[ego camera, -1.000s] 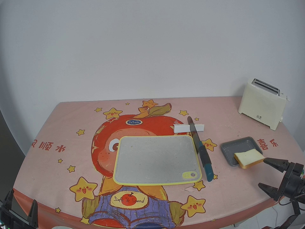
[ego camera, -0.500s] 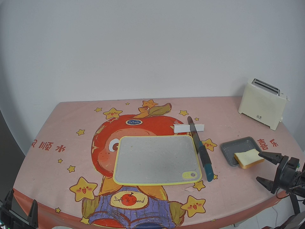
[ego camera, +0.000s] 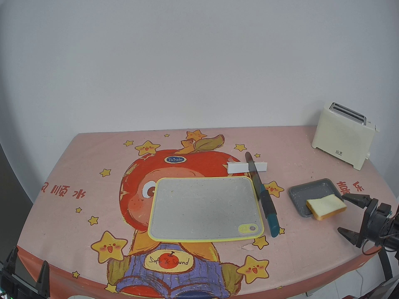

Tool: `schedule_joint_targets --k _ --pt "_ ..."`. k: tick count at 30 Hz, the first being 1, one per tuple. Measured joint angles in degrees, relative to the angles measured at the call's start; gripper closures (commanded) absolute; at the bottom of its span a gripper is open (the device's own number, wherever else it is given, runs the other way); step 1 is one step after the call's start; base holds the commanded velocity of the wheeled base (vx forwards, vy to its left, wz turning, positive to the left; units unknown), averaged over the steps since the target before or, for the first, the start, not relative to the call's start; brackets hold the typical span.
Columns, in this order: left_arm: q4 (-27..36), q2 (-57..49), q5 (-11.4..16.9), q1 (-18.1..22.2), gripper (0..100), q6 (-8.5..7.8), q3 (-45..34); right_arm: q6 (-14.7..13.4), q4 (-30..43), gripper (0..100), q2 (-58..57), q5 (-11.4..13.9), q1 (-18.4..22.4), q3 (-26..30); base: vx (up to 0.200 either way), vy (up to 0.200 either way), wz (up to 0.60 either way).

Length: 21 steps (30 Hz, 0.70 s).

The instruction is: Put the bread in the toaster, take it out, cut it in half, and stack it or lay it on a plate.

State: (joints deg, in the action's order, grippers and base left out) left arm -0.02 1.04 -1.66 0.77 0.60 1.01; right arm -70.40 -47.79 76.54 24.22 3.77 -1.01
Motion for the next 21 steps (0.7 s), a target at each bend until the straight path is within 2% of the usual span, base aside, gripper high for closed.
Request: schedule_joint_targets --k 11,17,21 --pt "0.0 0.0 0.0 0.0 0 -0.02 0.0 0.2 -1.5 0 1.4 0.4 0.1 0.0 0.0 0.0 0.0" --pt "0.0 0.0 0.0 0.0 0 -0.02 0.0 0.1 -7.8 0 5.0 0.5 0.1 0.0 0.0 0.0 0.0" --pt "0.0 0.0 0.0 0.0 0 -0.02 0.0 -0.2 -11.0 0 7.8 1.6 0.0 0.0 0.0 0.0 0.0"
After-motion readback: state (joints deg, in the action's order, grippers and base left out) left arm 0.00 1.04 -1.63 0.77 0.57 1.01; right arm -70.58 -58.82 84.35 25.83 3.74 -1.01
